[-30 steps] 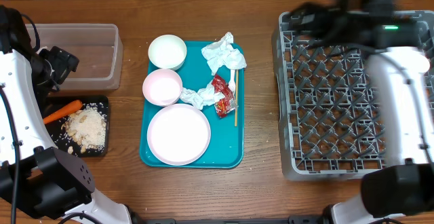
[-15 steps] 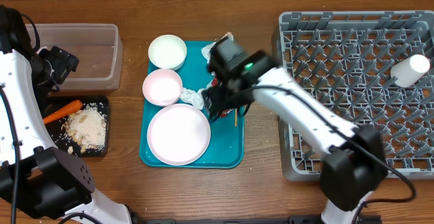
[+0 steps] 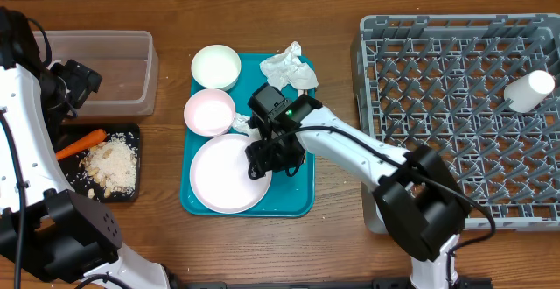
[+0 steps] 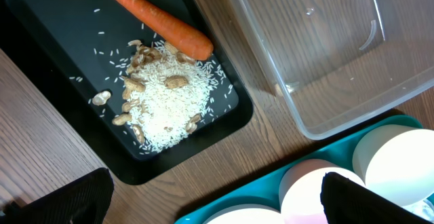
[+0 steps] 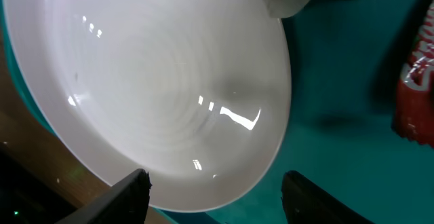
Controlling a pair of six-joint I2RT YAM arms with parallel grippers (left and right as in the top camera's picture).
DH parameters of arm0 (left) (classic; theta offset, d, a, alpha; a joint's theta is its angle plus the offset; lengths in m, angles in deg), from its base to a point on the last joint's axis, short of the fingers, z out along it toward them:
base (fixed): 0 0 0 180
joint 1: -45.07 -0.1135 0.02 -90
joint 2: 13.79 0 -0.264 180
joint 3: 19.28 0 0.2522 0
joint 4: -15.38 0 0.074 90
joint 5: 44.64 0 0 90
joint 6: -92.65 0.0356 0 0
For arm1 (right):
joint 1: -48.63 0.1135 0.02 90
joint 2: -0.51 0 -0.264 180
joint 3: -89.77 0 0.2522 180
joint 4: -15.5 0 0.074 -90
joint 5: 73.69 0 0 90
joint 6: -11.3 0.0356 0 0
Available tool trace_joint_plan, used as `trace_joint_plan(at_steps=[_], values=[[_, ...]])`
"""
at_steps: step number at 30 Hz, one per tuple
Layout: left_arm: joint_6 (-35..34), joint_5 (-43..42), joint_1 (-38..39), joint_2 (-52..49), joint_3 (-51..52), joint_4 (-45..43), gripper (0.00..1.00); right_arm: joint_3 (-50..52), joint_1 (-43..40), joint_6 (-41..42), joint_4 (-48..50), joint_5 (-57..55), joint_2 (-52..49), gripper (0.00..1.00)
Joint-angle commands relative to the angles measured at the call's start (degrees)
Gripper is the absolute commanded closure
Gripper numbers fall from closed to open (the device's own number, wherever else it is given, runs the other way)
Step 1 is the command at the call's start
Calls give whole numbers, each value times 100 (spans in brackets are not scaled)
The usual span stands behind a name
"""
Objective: Sort waste into correct bins and load items into the dishwasher rack
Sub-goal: 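Return the right gripper to the tray and grasp the large white plate, then carry the plate right and stand it upright in the rack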
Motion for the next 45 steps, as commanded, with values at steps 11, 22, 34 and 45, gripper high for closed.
trace_joint_plan(at_steps=[11, 22, 34, 45], values=[[-101, 2, 15, 111, -81, -4, 0, 107, 17, 485, 149, -72, -426, 65], [-98, 2, 15, 111, -81, -4, 0, -452, -57, 555, -549, -374, -337, 96], [-98, 2, 15, 111, -81, -4, 0, -1700, -833, -125, -2597, -1519, 761, 96], [-98, 4, 15, 111, -81, -4, 0, -2450, -3403, -238, -2514, -4356, 1945, 96]])
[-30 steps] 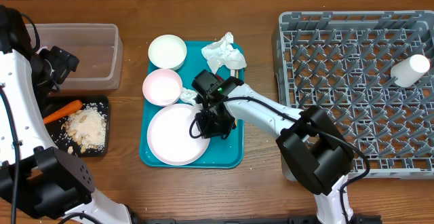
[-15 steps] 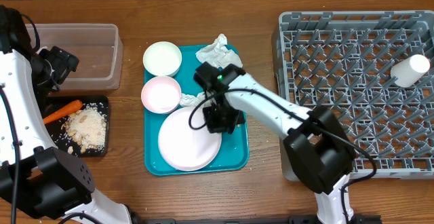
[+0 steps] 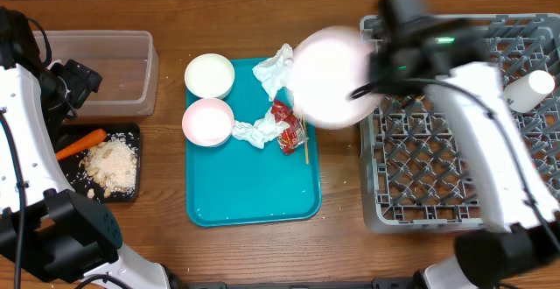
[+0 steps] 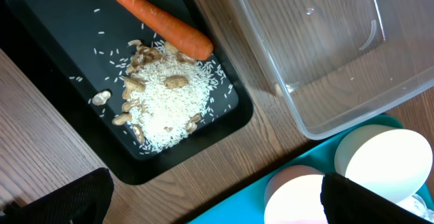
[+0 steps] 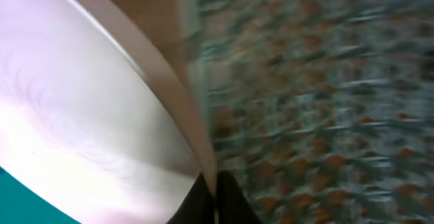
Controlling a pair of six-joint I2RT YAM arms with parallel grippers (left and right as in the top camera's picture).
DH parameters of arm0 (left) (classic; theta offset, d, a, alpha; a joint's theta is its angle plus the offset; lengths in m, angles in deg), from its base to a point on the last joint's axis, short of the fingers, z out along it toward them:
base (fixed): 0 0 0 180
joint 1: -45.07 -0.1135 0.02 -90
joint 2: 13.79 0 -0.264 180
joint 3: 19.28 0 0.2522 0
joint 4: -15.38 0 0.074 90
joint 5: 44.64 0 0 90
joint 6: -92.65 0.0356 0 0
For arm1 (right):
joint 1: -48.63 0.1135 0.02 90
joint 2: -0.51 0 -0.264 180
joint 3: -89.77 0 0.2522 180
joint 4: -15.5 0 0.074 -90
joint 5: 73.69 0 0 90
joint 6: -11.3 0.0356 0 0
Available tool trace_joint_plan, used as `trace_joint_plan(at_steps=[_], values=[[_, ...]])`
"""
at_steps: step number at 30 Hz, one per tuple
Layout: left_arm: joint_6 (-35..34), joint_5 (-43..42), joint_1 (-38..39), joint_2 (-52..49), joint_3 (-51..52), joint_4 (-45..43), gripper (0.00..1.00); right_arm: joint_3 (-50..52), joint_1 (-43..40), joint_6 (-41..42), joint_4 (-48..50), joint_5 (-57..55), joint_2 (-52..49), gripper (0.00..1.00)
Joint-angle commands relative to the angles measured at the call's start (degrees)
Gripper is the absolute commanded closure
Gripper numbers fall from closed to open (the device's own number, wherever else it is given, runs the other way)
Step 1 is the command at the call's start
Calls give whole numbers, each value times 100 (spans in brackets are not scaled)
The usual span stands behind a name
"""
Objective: Sort waste into correct bins and load items into the dishwasher rack
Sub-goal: 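Carry the plate right and stand it upright in the rack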
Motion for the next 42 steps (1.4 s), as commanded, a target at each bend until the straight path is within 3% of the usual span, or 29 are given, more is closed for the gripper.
trace_joint_plan(at_steps=[1, 8, 13, 22, 30, 42], values=[[-98, 0, 15, 111, -81, -4, 0, -111, -796, -44, 472, -1764, 131, 96], [-98, 0, 15, 111, -81, -4, 0, 181, -1930, -758, 1963, -2763, -129, 96], [-98, 0, 22, 111, -81, -4, 0, 201, -2352, -822, 2208, -3228, -409, 96], [-98, 0, 22, 111, -81, -4, 0, 625, -2498, -822, 2767, -3919, -643, 96], [-98, 2, 22, 111, -81, -4, 0, 1117, -2463, -815, 3117, -3786, -651, 96], [-98, 0, 22, 111, -81, -4, 0, 1259, -1880, -839, 3220, -3700, -651, 73]])
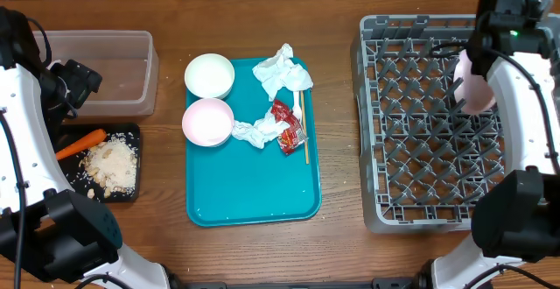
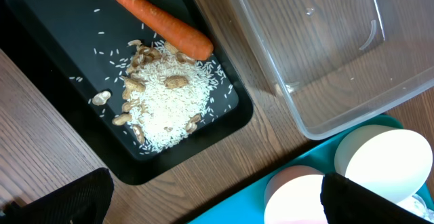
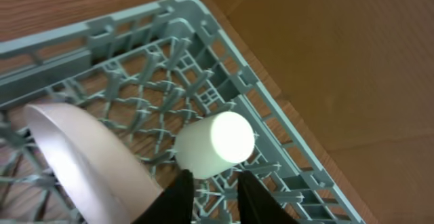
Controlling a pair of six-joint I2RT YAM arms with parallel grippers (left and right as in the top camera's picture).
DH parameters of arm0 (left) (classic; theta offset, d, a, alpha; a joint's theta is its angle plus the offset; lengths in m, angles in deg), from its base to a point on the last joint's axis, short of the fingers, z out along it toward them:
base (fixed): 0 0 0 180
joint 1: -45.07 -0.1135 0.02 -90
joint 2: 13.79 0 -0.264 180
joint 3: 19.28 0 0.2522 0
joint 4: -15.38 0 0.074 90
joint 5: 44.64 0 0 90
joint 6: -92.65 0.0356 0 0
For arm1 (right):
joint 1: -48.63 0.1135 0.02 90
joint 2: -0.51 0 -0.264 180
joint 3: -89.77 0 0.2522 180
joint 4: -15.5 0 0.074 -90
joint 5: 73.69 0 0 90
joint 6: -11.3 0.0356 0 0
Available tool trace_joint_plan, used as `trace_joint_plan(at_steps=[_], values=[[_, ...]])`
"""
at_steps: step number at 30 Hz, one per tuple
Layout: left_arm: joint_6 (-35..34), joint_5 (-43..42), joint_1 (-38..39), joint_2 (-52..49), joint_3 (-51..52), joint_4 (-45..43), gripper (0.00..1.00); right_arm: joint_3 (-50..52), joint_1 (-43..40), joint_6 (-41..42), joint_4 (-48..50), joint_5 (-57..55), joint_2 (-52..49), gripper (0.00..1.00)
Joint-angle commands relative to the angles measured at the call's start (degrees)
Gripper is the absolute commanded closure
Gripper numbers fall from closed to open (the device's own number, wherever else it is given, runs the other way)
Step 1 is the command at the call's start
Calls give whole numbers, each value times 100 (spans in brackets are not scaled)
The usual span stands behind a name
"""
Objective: Sort waste into correct bins and load items into the dishwasher rack
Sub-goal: 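Carry the plate right and stand it upright in the rack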
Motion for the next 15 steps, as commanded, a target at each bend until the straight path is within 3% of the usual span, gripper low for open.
trace_joint_plan(at_steps=[1, 5, 6, 11, 15], values=[[-98, 0, 22, 111, -81, -4, 0, 33, 315, 33, 42, -39, -24, 71], [-101, 0, 22, 111, -81, -4, 0, -31, 824, 35, -7, -37, 4, 4], [-98, 0, 22, 111, -81, -4, 0, -81, 990, 35, -28, -37, 15, 0], [-101, 0, 22, 111, -81, -4, 0, -402, 2026, 37, -114, 7, 61, 0], [-101, 0, 22, 111, -81, -4, 0, -483, 2997, 37, -42, 1596, 59, 0]])
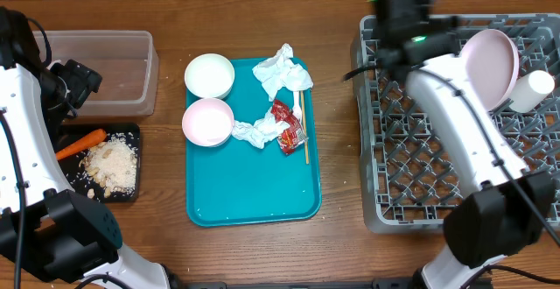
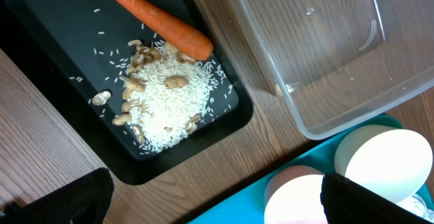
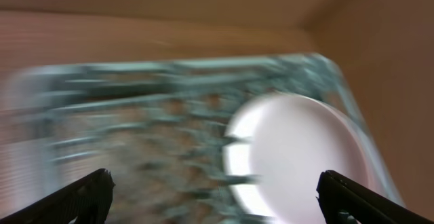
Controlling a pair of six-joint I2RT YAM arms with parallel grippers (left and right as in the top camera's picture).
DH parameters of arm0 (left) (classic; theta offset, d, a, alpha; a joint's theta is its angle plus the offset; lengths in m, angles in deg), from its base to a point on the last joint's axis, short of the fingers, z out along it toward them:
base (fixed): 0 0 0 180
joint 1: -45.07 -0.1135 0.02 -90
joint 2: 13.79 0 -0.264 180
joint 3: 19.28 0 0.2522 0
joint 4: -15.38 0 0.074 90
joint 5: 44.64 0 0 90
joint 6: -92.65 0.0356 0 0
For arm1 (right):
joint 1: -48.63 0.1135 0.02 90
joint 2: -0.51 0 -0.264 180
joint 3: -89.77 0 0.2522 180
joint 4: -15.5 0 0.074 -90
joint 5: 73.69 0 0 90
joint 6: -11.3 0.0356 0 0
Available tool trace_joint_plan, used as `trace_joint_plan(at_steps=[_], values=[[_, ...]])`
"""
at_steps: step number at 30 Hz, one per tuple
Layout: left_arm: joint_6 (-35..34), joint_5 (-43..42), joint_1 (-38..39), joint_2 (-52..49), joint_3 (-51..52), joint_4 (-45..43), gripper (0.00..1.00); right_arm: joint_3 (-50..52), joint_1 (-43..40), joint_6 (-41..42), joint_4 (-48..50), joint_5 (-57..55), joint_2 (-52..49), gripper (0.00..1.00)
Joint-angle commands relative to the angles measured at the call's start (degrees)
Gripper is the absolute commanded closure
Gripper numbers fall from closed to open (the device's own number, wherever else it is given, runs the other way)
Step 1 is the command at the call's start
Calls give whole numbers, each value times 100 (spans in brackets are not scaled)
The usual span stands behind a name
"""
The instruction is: Sort waste into correct bins and load items into the dishwasher rack
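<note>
A large white plate stands on edge in the grey dishwasher rack, beside a white cup. The blurred right wrist view shows the plate ahead of my right gripper, which is open and holds nothing; that arm is over the rack's far left corner. On the teal tray are a white bowl, a pink bowl, crumpled paper, a red wrapper and a thin stick. My left gripper hangs open above the black tray.
The black tray holds a carrot and rice with peanuts. A clear plastic bin stands behind it at the far left. A second wad of paper lies by the pink bowl.
My right gripper has let go of the plate and now stands open over the rack's far left corner. The plate stays on edge next to the cup. The left arm has not moved.
My right gripper was open around the plate's rim on the teal tray. Then it held the plate in the air between tray and rack. Then the plate was down among the rack's prongs near the cup, and now it stands there released.
</note>
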Motion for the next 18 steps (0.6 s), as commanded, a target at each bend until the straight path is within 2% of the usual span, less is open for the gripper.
trace_joint_plan(at_steps=[1, 5, 7, 13, 18], values=[[-98, 2, 22, 111, -81, -4, 0, -210, 664, 42, 44, 1622, 55, 0], [-98, 4, 22, 111, -81, -4, 0, -162, 1123, 44, 133, 4122, -52, 0], [-98, 2, 22, 111, -81, -4, 0, -142, 1241, 66, 138, 4747, -131, 0], [-98, 2, 22, 111, -81, -4, 0, 118, 1462, 640, 94, 5042, -503, 0], [-98, 2, 22, 111, -81, -4, 0, 133, 1574, 649, -201, 5320, -1034, 0]])
